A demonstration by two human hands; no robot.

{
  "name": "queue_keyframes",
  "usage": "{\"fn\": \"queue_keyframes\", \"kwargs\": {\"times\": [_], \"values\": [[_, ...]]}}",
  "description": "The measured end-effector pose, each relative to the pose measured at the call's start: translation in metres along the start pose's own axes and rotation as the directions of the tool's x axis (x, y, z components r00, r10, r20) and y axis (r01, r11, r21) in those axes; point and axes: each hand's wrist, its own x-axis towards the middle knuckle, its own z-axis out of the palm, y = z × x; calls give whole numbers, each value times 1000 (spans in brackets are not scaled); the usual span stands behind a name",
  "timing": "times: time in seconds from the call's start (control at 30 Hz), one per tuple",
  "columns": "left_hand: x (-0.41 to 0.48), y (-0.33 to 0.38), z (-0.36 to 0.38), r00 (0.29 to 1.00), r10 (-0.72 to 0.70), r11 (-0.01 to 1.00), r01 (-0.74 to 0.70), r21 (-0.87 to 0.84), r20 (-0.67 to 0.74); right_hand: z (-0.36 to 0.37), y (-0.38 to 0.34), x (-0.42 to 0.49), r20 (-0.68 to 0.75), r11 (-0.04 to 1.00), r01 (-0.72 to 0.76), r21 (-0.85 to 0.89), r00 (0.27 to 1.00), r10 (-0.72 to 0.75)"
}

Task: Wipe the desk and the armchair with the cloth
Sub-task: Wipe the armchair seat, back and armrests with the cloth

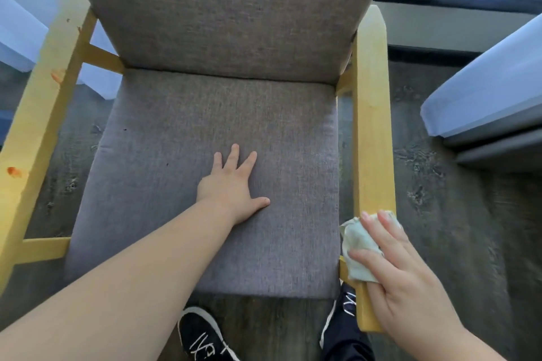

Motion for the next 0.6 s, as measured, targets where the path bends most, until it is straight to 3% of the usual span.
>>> {"fn": "queue_keyframes", "kwargs": {"times": [0.17, 0.33, 0.5, 0.6], "values": [[-22, -27, 12, 996, 80, 997, -80, 10, 45, -4, -39, -7, -32, 966, -234, 111, 971, 239], [-45, -53, 18, 992, 91, 994, -97, 55, 90, 4, -68, 53, -76, 956, -260, 138, 959, 272], [-46, -73, 18, 998, 24, 999, -26, 40, 50, 34, -53, 126, 26, 966, -259, -22, 965, 260], [-35, -74, 22, 999, 20, 1000, -20, 8, 44, 59, -35, 157, 119, 915, -387, -111, 909, 399]]}}
